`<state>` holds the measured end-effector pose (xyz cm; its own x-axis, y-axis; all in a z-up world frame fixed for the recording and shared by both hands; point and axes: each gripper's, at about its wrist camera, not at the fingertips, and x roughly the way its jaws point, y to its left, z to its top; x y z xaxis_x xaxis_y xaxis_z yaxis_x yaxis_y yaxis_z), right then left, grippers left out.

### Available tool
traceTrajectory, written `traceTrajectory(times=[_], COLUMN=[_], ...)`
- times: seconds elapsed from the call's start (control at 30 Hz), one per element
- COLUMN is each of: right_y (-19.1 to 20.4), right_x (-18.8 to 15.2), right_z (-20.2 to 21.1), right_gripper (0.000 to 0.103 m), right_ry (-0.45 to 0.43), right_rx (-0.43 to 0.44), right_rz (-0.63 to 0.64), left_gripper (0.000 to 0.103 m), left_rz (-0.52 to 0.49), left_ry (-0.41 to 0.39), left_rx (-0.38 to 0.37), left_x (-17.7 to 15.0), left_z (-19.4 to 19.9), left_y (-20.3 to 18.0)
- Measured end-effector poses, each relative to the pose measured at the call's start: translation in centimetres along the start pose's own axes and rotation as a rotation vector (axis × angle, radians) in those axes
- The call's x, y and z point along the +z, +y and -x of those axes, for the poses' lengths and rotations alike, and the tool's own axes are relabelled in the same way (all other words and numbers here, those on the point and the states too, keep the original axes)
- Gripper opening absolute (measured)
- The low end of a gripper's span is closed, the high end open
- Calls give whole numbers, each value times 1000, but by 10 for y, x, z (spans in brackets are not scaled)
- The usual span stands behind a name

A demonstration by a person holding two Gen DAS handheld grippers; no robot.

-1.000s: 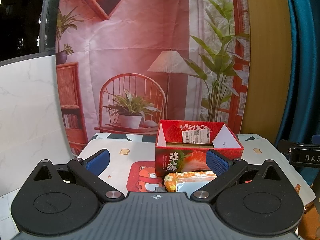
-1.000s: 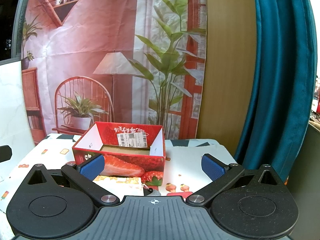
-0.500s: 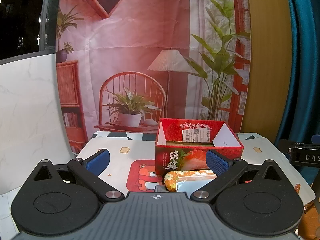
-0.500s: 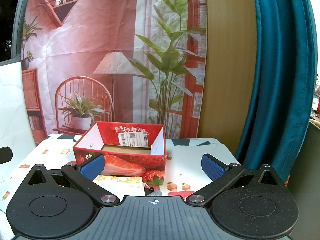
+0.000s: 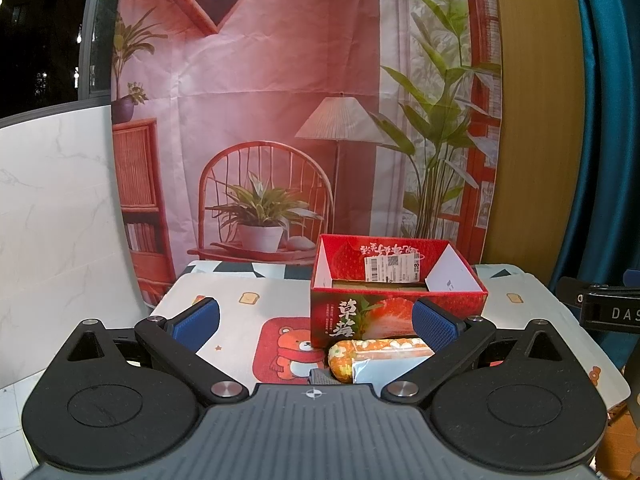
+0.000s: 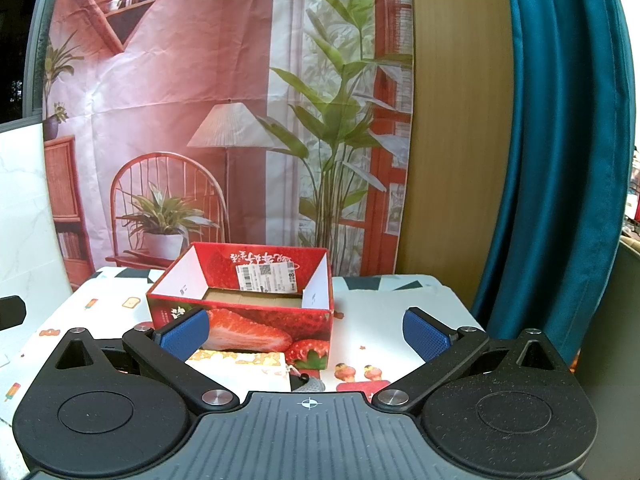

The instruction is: Organize soft objects

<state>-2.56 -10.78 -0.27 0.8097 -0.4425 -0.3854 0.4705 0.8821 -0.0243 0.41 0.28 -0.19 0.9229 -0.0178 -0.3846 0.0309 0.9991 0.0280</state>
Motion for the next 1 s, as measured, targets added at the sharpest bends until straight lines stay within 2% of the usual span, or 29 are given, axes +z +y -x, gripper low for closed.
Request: traceTrajectory(times=[1.0], right_y=[0], right_x=[1], right_z=[1], right_gripper=[103], right_ry=[-4], right_rx=[5], right_rz=[-7], left_gripper=[103], left_rz=[3], left_ry=[2], left_rx=[-3], left_x=[1], left_z=[-1], left_y=[2])
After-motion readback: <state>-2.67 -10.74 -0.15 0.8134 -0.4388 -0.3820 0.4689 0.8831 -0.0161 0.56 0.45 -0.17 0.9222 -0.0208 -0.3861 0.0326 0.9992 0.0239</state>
